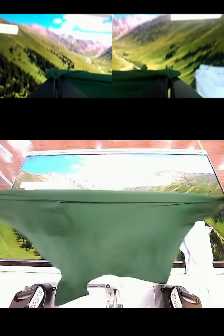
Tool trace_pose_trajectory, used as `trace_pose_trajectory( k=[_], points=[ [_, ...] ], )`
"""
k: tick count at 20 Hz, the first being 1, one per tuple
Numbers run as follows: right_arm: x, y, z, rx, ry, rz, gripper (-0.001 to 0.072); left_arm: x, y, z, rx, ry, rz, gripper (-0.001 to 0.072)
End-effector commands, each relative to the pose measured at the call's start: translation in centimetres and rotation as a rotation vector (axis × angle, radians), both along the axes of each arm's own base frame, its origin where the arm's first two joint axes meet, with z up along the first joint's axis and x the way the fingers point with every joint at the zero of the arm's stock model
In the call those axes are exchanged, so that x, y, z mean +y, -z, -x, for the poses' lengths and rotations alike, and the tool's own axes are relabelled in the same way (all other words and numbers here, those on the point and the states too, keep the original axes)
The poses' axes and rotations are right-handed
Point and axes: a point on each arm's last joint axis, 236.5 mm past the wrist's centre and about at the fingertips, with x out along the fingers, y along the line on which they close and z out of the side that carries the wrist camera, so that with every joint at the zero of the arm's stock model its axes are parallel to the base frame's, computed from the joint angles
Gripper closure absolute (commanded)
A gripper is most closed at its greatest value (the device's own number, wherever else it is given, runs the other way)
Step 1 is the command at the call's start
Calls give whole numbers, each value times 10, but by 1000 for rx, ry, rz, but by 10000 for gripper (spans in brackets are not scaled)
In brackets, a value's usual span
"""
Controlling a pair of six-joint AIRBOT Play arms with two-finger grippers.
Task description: Fold the shirts.
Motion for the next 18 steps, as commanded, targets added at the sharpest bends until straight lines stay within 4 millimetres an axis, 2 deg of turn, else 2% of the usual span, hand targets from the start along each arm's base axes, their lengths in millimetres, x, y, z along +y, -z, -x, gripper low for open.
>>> trace_pose_trajectory(
  k=[1,3,5,6,8,11,14,18],
  points=[
    [-14,106,-60,142,35,-160,642,9,121,-74,135,-19,159,674],
    [-20,143,-110,109,67,-272,642,0,172,-121,134,24,258,674],
    [-23,169,-160,46,82,-328,642,-11,209,-163,141,68,338,674],
    [-21,185,-183,20,91,-332,642,-16,224,-181,146,72,383,674],
    [-5,220,-216,0,89,-294,643,-21,254,-215,158,66,426,674],
    [10,257,-250,-53,118,-234,642,-26,285,-255,153,95,339,673],
    [7,268,-271,-142,160,-160,642,-34,304,-287,139,86,316,674],
    [13,284,-276,-145,164,-140,642,-50,331,-306,139,79,291,673]
  ],
)
